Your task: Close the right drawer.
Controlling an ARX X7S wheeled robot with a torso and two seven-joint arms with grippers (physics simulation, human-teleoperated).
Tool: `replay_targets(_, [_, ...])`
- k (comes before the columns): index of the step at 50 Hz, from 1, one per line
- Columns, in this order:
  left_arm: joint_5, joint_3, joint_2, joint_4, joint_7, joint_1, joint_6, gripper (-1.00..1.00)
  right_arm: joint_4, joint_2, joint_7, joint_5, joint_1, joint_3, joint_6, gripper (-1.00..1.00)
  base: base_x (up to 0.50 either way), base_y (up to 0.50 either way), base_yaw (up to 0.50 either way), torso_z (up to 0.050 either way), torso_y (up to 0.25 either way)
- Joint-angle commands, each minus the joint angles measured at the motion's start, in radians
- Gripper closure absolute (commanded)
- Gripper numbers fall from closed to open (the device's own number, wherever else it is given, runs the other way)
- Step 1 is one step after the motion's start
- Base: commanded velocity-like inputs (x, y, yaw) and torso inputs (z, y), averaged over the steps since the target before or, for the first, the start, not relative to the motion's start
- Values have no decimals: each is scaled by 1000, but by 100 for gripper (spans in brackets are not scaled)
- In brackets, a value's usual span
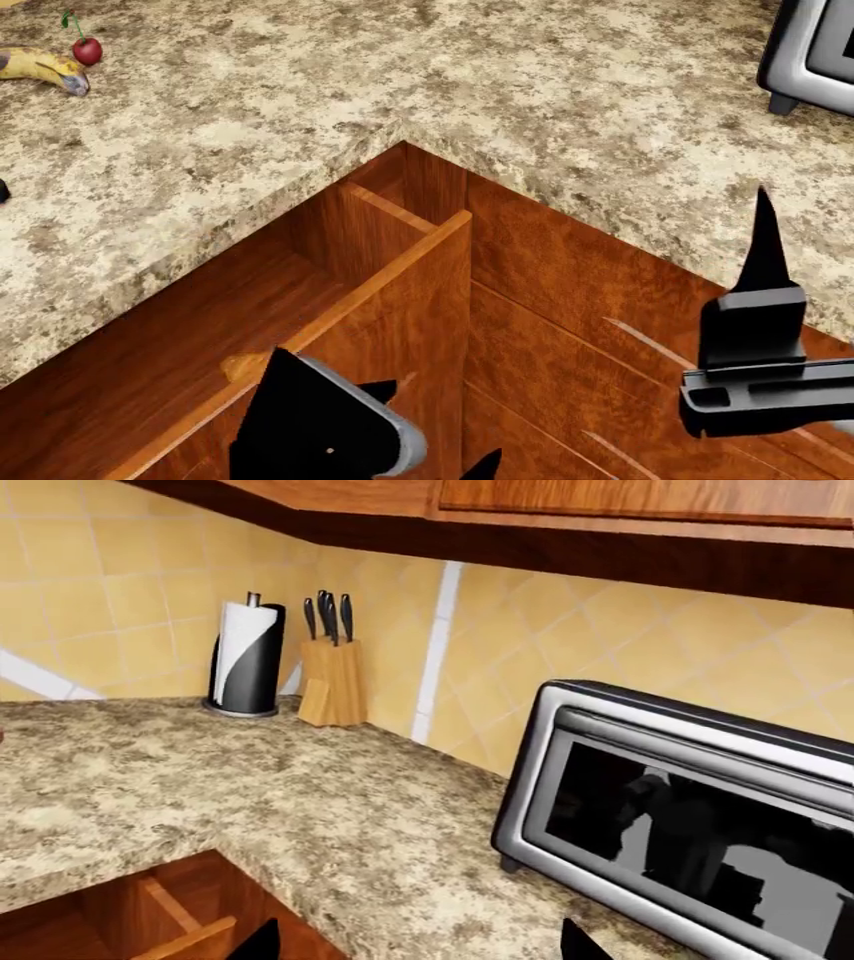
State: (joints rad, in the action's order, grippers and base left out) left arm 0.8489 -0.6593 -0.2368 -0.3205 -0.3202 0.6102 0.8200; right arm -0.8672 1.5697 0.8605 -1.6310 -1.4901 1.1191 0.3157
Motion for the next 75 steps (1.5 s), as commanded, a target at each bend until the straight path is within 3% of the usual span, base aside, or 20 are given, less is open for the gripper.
replay_targets(1, [-56,-52,27,96,54,-64,-89,-100,1,1,-2,21,47,25,-40,-100,0,0,0,0,0])
replay_targets(29, [-175,-57,21,471,169,-85,-285,-100,4,1,-19,124,131,92,-144,-100,0,0,0,0,0])
replay_targets(46, [-215,-34,22,617,178,-54,-361,-100,24,1,-59,201,194,147,-229,-100,0,0,0,0,0])
replay_targets(64, [-286,-14,71,977,232,34,-514,-100,45,-28,-91,230,228,173,-258,-100,0,0,0,-1,0])
replay_targets(75, [-354,24,153,1457,271,160,-796,-100,22,-15,-83,222,218,158,-252,-100,0,0,0,-1,0])
